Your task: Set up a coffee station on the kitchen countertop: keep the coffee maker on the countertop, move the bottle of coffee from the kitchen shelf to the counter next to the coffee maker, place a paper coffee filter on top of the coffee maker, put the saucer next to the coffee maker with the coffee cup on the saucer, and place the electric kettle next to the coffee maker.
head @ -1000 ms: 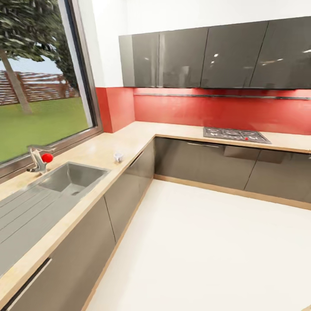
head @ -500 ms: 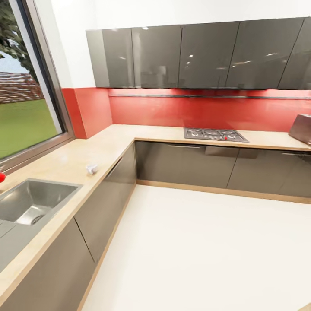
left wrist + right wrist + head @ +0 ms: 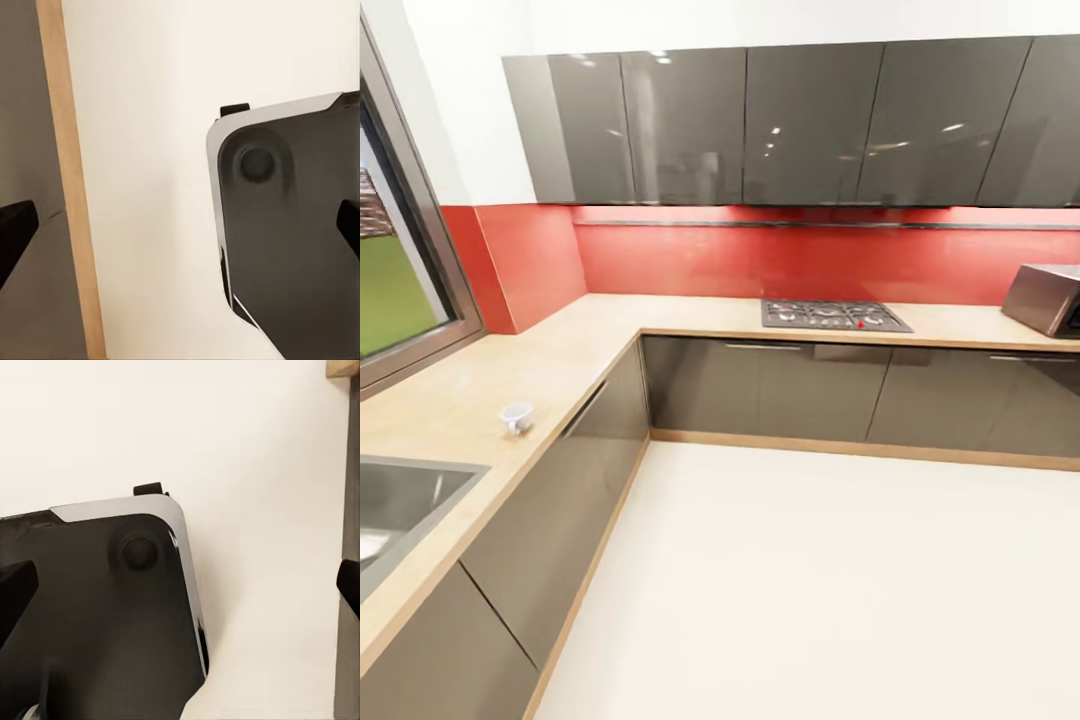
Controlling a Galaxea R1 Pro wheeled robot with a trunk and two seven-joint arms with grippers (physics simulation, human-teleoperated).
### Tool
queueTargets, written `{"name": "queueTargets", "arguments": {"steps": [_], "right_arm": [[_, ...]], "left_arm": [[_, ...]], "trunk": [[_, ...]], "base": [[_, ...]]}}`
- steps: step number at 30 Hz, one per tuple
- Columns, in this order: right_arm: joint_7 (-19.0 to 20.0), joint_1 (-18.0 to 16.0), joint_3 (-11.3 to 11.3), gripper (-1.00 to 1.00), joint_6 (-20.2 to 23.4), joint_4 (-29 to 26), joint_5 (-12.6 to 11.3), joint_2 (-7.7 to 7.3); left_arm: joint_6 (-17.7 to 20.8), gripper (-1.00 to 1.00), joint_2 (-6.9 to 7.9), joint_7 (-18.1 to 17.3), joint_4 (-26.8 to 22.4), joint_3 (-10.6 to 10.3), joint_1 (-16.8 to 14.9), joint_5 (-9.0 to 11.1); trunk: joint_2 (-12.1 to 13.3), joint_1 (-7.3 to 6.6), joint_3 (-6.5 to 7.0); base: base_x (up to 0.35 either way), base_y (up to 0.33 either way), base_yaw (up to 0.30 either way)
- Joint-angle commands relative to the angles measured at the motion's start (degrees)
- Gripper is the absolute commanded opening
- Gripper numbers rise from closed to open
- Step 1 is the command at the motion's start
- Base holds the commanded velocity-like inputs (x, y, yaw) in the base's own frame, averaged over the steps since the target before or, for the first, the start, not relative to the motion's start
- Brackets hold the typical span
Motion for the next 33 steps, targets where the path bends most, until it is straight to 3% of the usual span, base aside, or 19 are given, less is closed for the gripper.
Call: {"name": "queueTargets", "arguments": {"steps": [1, 20, 33], "right_arm": [[-0.08, -0.04, 0.35, 1.00, -0.16, 0.03, -0.42, 0.00], [-0.16, -0.01, 0.35, 1.00, -0.16, 0.03, -0.42, 0.07], [-0.23, -0.03, 0.37, 1.00, -0.21, 0.03, -0.42, 0.12]], "left_arm": [[-0.19, 1.00, 0.00, 0.35, 0.06, -0.07, -0.04, -0.59], [-0.37, 1.00, 0.00, 0.35, 0.04, 0.08, -0.04, -0.55], [-0.37, 1.00, -0.09, 0.35, -0.22, 0.08, -0.05, -0.25]], "trunk": [[-0.07, 0.05, -0.09], [-0.07, 0.05, -0.09], [-0.07, 0.05, -0.09]], "base": [[0.310, -0.186, -0.001], [0.335, -0.034, 0.011], [0.339, 0.000, 0.258]]}}
